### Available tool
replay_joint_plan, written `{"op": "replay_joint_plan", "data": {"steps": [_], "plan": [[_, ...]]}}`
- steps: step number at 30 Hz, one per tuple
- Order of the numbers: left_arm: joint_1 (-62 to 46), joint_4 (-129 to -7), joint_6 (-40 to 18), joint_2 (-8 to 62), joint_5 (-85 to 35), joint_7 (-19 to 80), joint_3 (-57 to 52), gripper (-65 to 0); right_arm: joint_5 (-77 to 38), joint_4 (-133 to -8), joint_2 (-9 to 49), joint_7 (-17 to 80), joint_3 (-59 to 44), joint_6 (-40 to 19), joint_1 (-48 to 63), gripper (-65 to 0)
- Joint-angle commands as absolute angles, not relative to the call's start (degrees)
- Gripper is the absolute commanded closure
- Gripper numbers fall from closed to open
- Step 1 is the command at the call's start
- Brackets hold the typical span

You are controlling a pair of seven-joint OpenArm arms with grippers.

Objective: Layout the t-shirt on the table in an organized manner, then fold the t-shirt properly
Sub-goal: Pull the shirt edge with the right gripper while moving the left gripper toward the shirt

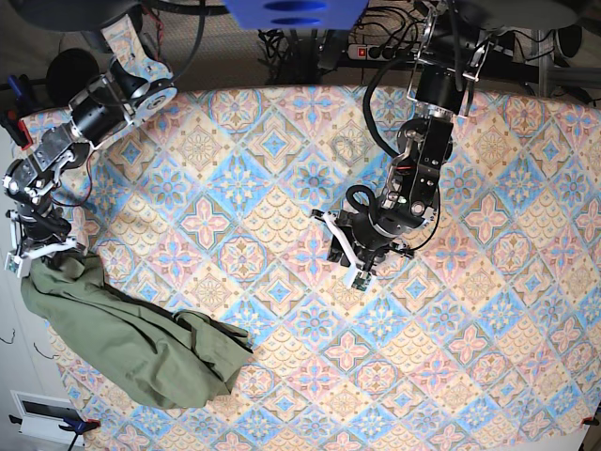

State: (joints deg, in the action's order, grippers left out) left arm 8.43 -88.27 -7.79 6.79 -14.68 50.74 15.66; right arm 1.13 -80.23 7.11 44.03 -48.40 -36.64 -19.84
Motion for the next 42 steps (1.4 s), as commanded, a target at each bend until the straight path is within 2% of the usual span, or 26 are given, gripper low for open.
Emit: {"op": "replay_joint_plan", "data": {"steps": [1, 5, 10, 13, 21, 25, 33, 37, 42], "plan": [[9.8, -89.45, -7.87, 6.9, -15.08, 49.45, 15.52, -13.7, -1.27, -84.62, 8.04, 42.15, -47.87, -38.37, -21.23, -0.6], [9.63, -89.45, -7.87, 6.81, -15.08, 49.45, 15.52, -13.7, -8.04, -97.01, 5.05, 46.73, -45.58, -40.0, -18.51, -0.6], [9.54, -89.45, -7.87, 6.9, -15.08, 49.45, 15.52, -13.7, -9.54, -109.85, 3.38, 49.71, -43.47, -40.0, -14.55, -0.6], [9.63, -89.45, -7.87, 6.9, -15.08, 49.45, 15.52, -13.7, -9.54, -112.84, -0.22, 49.71, -41.71, -40.0, -10.42, -0.6], [10.33, -90.59, -7.87, 6.81, -14.46, 48.75, 15.43, -13.3, -18.51, -114.68, -0.31, 51.03, -43.65, -40.0, -9.36, -0.6], [11.03, -90.59, -7.87, 6.46, -14.37, 46.99, 15.6, -13.6, -22.2, -114.68, 2.07, 51.74, -46.81, -40.0, -8.84, -0.6], [12.97, -90.33, -7.87, 4.79, -14.29, 46.11, 15.96, -13.4, -46.29, -114.33, 12.26, 55.52, -58.95, -40.0, 1.27, -0.6], [14.73, -87.6, -7.87, 2.59, -14.29, 43.03, 16.04, -13.2, -57.27, -114.33, 16.22, 55.6, -59.82, -40.0, 9.89, -0.6], [17.54, -83.56, -7.87, -0.48, -14.29, 42.68, 16.04, -13.2, -68.44, -114.33, 18.51, 55.69, -59.91, -40.0, 17.63, -0.7]]}}
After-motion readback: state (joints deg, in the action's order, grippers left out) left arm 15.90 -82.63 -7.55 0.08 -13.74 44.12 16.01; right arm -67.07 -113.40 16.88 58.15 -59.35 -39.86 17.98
